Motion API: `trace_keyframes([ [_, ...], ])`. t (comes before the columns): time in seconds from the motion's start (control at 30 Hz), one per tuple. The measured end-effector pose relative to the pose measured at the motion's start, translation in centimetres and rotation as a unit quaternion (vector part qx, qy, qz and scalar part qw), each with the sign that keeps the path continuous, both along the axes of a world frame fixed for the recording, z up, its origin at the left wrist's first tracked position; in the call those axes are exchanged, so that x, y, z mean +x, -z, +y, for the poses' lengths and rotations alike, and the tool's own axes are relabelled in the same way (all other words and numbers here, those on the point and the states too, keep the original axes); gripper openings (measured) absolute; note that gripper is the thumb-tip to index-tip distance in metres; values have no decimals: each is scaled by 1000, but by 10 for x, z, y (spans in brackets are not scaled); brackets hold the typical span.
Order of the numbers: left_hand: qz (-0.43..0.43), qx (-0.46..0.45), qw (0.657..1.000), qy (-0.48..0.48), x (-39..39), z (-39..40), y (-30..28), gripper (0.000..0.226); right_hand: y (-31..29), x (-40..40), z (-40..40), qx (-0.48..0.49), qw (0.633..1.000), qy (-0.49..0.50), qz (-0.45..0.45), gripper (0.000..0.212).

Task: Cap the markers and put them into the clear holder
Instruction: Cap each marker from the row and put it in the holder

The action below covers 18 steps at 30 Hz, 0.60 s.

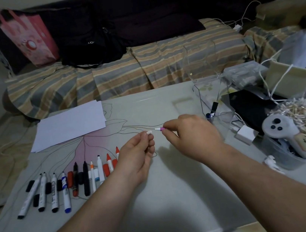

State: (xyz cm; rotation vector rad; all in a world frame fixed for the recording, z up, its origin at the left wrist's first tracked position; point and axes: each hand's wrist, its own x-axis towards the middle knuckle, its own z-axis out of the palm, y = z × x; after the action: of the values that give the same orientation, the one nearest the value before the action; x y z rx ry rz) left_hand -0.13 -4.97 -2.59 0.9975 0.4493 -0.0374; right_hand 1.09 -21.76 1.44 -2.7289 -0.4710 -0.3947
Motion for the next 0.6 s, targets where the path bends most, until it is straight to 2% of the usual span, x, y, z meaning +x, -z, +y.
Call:
trace_keyframes([
  [0.1, -12, 20, 1000, 5, 0, -1, -1, 12, 1, 0, 2, -16, 1000, -7, -1, 37],
  [0.27, -43, 116, 992, 12, -1, -1, -1, 11, 5, 0, 3, -31, 999, -6, 2, 35],
  [0.33, -77, 236, 969, 18, -3, 1, -1, 8, 6, 0, 4, -41, 999, -10, -1, 35],
  [0.4, -109, 349, 930, 26, -4, 3, -2, 6, 7, 0, 5, -59, 998, -20, -8, 34],
  [0.6, -153, 461, 874, 21, -5, 4, -5, 14, 10, -6, 11, -52, 998, -30, -34, 36],
])
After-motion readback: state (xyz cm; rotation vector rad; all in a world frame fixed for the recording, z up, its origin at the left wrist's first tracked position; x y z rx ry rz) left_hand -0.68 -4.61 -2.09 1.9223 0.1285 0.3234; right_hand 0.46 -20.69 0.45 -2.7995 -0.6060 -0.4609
